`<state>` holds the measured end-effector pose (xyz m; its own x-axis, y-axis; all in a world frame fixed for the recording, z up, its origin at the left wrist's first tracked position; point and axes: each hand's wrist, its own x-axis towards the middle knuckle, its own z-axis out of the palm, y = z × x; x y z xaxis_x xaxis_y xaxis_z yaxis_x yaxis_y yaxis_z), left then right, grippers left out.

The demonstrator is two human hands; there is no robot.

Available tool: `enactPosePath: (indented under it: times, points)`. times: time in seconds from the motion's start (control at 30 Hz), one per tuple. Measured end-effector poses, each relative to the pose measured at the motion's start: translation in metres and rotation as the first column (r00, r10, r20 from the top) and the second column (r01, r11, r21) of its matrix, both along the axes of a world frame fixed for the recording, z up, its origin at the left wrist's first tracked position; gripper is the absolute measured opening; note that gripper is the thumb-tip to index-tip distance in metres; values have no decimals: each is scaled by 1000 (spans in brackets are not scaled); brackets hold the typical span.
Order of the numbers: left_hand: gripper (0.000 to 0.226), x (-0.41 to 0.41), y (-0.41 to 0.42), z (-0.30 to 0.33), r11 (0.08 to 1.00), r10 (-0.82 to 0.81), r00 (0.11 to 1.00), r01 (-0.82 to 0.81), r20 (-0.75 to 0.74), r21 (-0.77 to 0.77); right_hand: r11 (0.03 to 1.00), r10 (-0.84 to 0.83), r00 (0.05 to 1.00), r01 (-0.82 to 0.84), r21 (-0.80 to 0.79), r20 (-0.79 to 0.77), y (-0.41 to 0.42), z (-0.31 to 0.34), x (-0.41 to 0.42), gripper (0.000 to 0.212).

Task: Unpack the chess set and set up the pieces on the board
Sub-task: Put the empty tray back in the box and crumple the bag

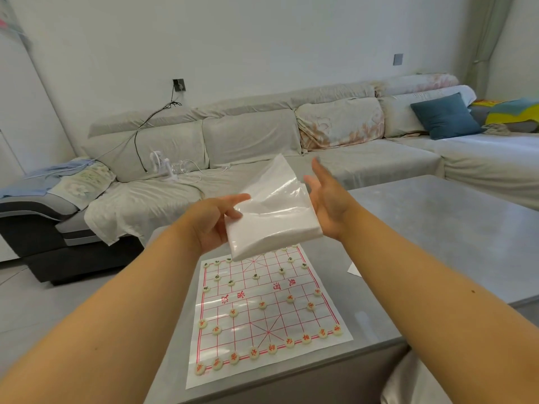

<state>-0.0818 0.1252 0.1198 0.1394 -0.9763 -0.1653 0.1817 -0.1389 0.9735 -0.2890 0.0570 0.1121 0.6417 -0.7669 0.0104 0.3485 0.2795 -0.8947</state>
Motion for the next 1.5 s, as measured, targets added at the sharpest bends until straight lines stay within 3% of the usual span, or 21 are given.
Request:
enactPosePath:
  times: [0.1, 0.2, 0.33, 0.4, 0.53, 0.63, 0.67, 0.7, 0.77, 0.8, 0.83, 0.93, 1.0, 1.07, 1.13, 1.2, 1.27, 1.3, 1.37, 1.43, 1.5]
  points:
    - [44, -2, -1, 1, 999, 39, 996, -37, 79, -24, 950, -249, 938, 186, -252, -242, -3, -1, 6, 79]
    - [29, -8, -2, 2, 995, 69, 987, -56, 147, -88, 816, -432, 872, 271, -510, -228, -5, -11, 9, 76]
    - [46, -10, -1, 1, 992, 38, 982, -15, 184, -124, 875, -233, 956, 125, -467, -181, 0, -12, 0, 66]
    - [50, -6, -1, 0, 994, 9, 985, 9, 175, -107, 847, -224, 939, 56, -529, -260, 2, -11, -5, 66]
    - [40, -3, -2, 0, 996, -11, 981, 29, 191, -89, 680, -462, 747, -47, -731, -478, 3, -8, -6, 49]
    - [30, -4, -4, -2, 998, -9, 945, 31, 326, -63, 601, -557, 623, -154, -784, -549, 2, -3, -4, 25]
    - [28, -6, -5, -2, 998, 11, 893, 15, 450, -55, 604, -572, 573, -191, -774, -588, 0, -1, -4, 20]
    - [29, -8, -5, -2, 999, 32, 779, -1, 626, -50, 608, -580, 522, -233, -759, -625, -2, 1, -5, 19]
    - [41, -12, -6, -2, 995, 96, 365, -20, 926, -95, 601, -580, 456, -320, -732, -675, -3, 4, -5, 18]
    - [45, -16, -6, -2, 992, 115, 214, 21, 970, -122, 590, -576, 445, -355, -726, -686, -3, 5, -3, 16]
    - [46, -21, -4, -1, 990, 101, 173, 84, 980, -117, 573, -570, 447, -386, -724, -689, -3, 4, -1, 12]
    - [27, -35, -2, -6, 978, -19, 342, 202, 940, -54, 476, -671, 490, -291, -830, -557, -7, 4, 4, 7]
    - [14, -34, -4, -11, 981, -5, 517, 170, 856, -97, 441, -787, 489, 20, -897, -376, -10, 3, 0, 52]
    - [13, -30, -4, -15, 985, 33, 691, 99, 722, -139, 622, -719, 577, 285, -729, -387, -7, -2, -1, 98]
    - [17, -29, -4, -19, 988, -7, 812, 95, 584, -121, 831, -506, 723, 265, -488, -470, 2, -15, 7, 114]
    - [20, -34, -1, -20, 986, -76, 900, 131, 429, -101, 944, -309, 836, 210, -256, -453, 6, -31, 11, 100]
    - [22, -40, 0, -21, 989, -94, 955, 122, 280, -87, 980, -189, 921, 198, -8, -340, 12, -36, 12, 56]
    - [24, -42, 0, -21, 991, -81, 968, 103, 237, -82, 979, -168, 947, 193, 67, -275, 13, -37, 12, 44]
    - [28, -44, -1, -23, 997, -32, 984, 43, 174, -62, 974, -201, 965, 215, 69, -167, 14, -36, 12, 34]
    - [31, -45, -6, -26, 998, 56, 991, -51, 121, -40, 951, -310, 942, 309, -33, -131, 14, -34, 17, 28]
    - [30, -48, -11, -31, 986, 168, 978, -164, 127, -39, 896, -440, 882, 418, -149, -168, 12, -35, 21, 43]
